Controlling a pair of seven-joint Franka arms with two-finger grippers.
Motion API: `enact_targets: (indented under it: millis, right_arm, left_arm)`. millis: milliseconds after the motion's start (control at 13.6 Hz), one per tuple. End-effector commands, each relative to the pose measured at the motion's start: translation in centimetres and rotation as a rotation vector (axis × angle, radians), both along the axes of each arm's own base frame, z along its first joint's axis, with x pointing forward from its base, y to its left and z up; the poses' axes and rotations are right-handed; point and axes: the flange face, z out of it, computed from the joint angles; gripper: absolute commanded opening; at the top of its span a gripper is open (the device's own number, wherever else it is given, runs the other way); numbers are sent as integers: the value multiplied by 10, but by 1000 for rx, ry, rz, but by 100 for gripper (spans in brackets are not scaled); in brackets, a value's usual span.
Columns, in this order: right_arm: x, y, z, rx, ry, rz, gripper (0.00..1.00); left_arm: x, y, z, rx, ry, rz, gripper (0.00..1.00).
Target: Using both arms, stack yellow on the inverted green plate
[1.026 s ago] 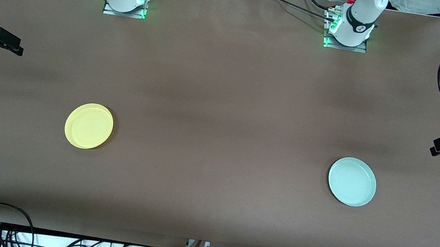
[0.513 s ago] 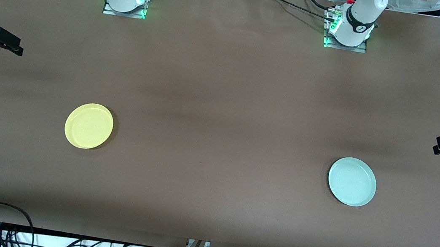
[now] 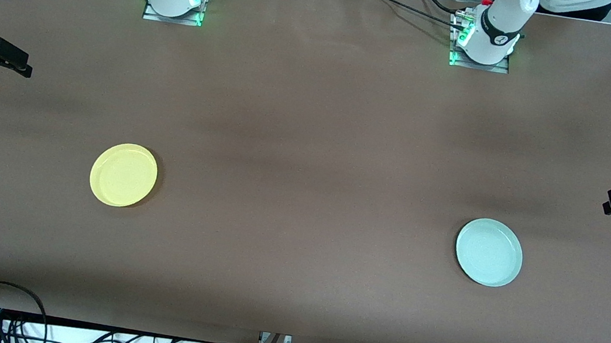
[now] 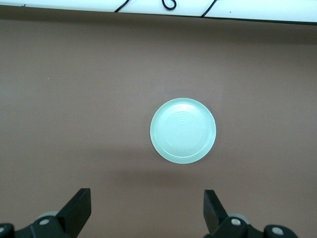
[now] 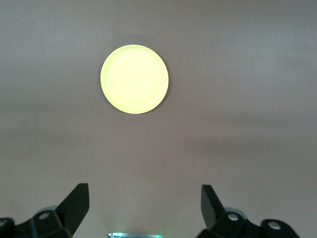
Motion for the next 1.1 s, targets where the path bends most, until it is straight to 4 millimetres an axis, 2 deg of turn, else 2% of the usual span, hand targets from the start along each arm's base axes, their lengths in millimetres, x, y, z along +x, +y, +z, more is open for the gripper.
enact_targets:
  millis: [0, 147, 293, 660, 806, 1026]
  right_arm:
    - [3, 1, 4, 14, -8, 4, 100]
    - [3, 1, 4, 14, -8, 3, 100]
    - [3, 1, 4, 14, -8, 4, 100]
    - [3, 1, 4, 14, -8, 4, 100]
    - [3, 1, 4, 14, -8, 3, 100]
    - [3, 1, 4, 14, -8, 3, 100]
  left_arm:
    - [3, 0, 6, -31, -2, -14, 100]
    - [3, -7, -2, -26, 16, -7, 100]
    - [7, -6, -18, -30, 44, 21, 100]
    - [22, -12, -77, -34, 139, 47, 100]
    - [30, -18, -102, -33, 160, 65, 100]
    - [43, -16, -173, -24, 149, 75, 100]
